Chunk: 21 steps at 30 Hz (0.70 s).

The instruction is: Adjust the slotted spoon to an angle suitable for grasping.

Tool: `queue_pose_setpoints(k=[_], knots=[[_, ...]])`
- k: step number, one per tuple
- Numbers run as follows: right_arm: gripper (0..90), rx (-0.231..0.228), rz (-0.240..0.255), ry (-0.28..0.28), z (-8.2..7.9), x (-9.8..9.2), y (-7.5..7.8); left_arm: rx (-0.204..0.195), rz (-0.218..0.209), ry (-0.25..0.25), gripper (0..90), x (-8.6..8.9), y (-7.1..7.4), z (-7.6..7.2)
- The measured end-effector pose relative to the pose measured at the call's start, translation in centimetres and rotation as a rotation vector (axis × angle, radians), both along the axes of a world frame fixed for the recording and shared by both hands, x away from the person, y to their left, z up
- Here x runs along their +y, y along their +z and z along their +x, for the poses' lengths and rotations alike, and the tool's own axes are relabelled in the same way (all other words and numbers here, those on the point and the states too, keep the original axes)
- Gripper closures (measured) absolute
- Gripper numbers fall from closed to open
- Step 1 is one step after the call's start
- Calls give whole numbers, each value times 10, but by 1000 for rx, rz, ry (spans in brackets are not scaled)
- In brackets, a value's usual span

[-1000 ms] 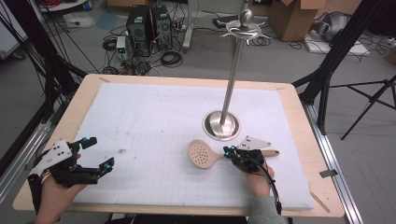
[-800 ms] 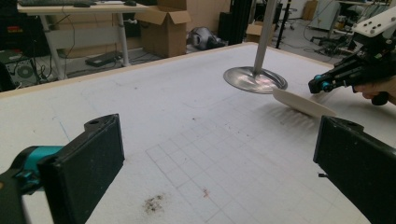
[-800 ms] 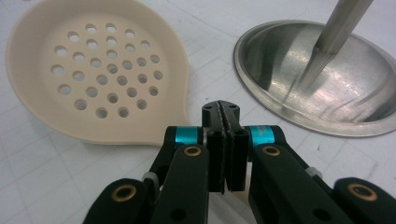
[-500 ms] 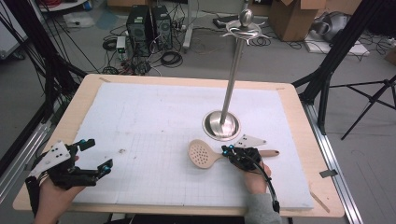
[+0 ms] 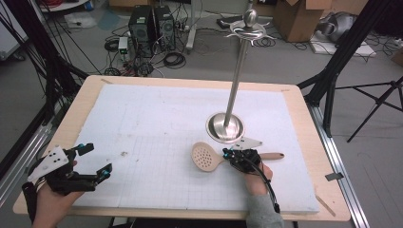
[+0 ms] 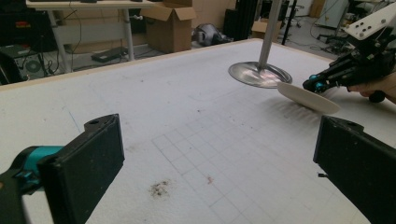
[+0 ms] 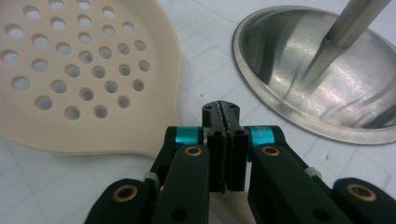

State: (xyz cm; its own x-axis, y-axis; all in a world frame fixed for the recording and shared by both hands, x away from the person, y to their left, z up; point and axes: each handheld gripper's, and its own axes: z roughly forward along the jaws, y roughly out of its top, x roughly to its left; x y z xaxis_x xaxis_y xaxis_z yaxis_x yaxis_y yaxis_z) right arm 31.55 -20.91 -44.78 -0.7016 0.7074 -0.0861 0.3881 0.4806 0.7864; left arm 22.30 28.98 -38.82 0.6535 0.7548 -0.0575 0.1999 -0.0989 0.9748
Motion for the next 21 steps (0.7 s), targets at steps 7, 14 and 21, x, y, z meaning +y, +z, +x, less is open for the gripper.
queue_pose_setpoints(k=[7,14,21], knots=[[900,46,24,-11,1,-3,0,4,2,-3,21,0,-1,1],[900,85,47,-10,-2,-6,0,8,1,-9,21,-1,-1,3],[900,92,42,8,-9,-7,0,16,0,-25,21,-6,-2,8]])
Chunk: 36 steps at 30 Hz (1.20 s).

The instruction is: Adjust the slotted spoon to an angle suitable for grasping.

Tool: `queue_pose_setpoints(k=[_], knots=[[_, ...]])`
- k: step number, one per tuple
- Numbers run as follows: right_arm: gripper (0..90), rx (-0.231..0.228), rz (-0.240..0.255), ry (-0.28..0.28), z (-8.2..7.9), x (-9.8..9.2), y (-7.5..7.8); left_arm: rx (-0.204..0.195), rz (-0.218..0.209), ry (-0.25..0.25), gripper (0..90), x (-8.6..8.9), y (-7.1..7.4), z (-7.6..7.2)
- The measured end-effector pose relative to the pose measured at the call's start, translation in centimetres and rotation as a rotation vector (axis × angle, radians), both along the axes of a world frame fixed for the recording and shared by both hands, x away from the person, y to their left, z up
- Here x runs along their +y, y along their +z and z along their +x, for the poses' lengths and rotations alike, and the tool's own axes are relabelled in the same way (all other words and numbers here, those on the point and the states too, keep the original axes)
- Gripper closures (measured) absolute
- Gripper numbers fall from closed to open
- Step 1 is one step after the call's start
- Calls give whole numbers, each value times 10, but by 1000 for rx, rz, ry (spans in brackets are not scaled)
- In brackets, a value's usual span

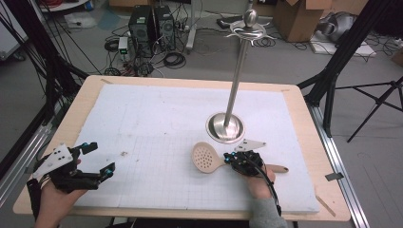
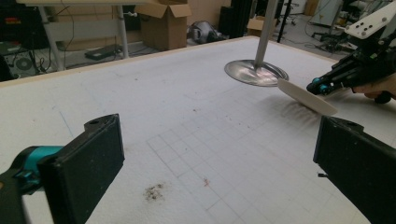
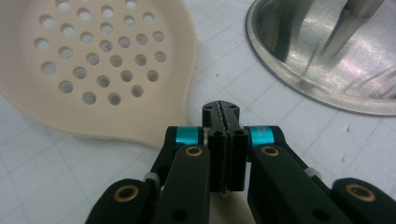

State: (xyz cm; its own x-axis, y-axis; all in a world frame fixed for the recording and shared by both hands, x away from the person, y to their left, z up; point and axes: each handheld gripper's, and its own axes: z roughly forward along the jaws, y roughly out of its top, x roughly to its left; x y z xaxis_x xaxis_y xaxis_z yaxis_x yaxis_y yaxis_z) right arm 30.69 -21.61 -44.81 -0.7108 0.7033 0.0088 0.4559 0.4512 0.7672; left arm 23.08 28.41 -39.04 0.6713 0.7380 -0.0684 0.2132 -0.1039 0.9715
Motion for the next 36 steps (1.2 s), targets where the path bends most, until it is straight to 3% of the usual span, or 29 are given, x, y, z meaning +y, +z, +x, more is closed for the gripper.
queue_pose_setpoints(k=[9,21,24,26,30,36], knots=[[900,-18,-14,43,-7,1,-1,3,-7,-17,21,-5,0,6],[900,6,-5,95,-18,0,0,3,2,-40,21,-11,1,11],[900,8,-9,91,-18,0,1,0,-2,-43,21,-10,2,12],[900,-26,-21,79,-20,0,3,-4,-5,-43,21,-10,3,12],[900,-51,46,42,-29,-16,16,-1,-11,-48,21,-12,2,14],[900,-71,58,-10,-44,-34,21,5,-4,-69,21,-19,1,19]])
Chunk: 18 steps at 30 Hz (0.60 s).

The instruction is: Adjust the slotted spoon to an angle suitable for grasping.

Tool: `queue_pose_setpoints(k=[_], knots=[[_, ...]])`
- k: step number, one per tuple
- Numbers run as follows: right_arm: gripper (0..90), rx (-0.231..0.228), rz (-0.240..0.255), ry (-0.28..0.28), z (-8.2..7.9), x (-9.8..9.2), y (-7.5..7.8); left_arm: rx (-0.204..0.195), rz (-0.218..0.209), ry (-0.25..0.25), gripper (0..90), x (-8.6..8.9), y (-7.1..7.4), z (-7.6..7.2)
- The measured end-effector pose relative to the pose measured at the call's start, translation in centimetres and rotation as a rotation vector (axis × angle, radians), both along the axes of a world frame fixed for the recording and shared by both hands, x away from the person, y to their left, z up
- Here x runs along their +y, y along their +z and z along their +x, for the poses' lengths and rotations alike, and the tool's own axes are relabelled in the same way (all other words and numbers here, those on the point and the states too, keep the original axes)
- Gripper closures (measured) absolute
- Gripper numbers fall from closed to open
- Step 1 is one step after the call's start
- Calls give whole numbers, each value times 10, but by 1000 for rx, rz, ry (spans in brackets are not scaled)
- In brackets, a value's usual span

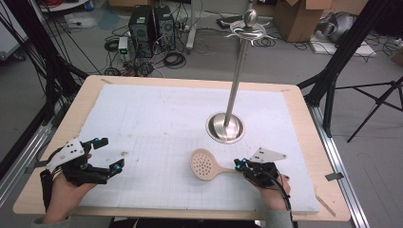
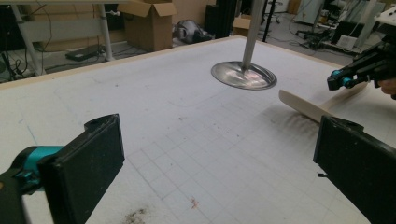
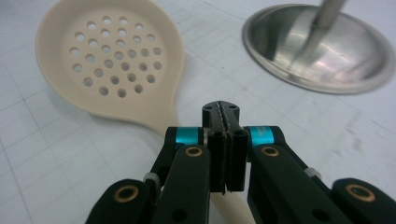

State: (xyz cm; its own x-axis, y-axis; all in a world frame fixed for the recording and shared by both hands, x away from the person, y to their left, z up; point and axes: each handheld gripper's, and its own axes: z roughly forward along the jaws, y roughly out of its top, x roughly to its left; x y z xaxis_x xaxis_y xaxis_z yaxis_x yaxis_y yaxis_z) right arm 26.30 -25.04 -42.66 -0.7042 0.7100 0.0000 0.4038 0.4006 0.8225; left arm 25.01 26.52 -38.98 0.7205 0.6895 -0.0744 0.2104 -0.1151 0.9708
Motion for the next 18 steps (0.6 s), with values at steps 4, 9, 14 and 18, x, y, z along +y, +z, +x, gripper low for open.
queue_pose_setpoints(k=[4,9,14,18], knots=[[900,-25,24,-77,-13,-18,3,-1,-5,-11,21,-3,1,2],[900,-17,38,-133,-25,-40,3,1,-13,-26,21,-7,1,8],[900,-18,63,-187,-37,-60,4,0,-18,-44,21,-11,2,14],[900,-16,70,-218,-45,-73,2,-1,-20,-55,21,-15,2,17]])
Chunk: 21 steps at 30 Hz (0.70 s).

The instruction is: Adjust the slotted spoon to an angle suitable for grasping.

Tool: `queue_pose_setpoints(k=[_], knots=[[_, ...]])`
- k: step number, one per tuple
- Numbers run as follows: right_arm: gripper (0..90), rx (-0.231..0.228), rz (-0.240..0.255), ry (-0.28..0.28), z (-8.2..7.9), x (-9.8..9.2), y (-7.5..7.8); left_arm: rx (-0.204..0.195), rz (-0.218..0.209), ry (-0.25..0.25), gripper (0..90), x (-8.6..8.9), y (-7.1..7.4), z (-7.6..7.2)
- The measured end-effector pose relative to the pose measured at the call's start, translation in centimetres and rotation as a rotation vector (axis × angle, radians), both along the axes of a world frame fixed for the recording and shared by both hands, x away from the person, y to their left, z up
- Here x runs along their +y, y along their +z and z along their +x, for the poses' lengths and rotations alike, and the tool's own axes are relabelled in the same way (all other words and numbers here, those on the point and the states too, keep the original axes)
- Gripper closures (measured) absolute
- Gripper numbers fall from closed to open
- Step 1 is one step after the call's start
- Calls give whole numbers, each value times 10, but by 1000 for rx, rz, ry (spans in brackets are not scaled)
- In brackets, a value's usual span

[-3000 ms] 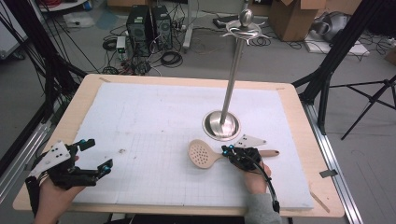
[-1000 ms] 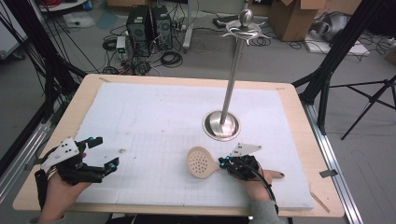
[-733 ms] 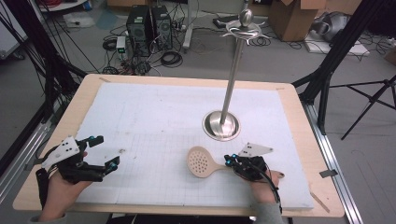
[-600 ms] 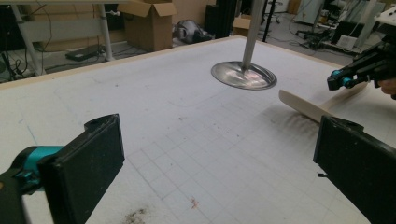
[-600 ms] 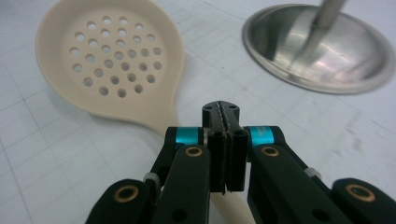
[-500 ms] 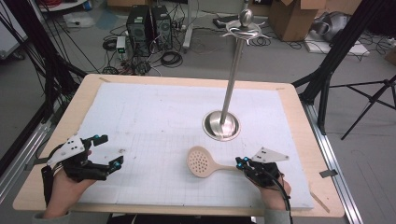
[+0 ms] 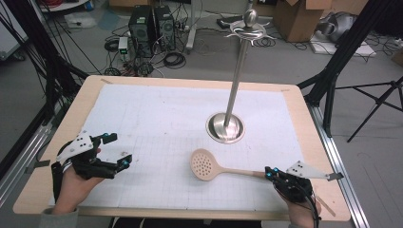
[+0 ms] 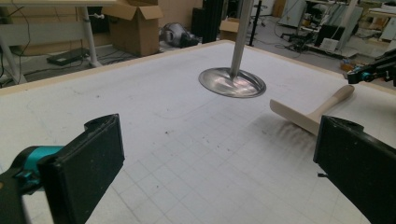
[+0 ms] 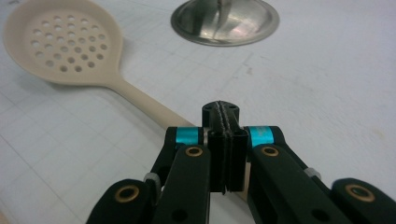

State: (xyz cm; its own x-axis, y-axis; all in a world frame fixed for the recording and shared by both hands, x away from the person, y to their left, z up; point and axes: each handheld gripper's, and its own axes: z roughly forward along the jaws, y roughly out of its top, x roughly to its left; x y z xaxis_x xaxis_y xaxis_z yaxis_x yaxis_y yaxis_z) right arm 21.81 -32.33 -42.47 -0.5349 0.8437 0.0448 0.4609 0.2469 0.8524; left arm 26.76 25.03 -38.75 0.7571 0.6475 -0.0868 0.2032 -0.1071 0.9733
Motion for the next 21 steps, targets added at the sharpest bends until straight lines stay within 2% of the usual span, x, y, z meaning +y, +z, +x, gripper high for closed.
queue_pose_setpoints(k=[2,10,16,21], knots=[[900,10,8,-15,-5,-7,-2,0,-2,-4,21,-1,0,2],[900,46,0,-16,-13,-15,-9,1,-19,-15,21,-3,1,11],[900,100,-22,-36,-13,-19,-18,6,-20,-31,21,-7,0,13],[900,108,-29,-66,-10,-23,-25,6,-16,-33,21,-8,0,14]])
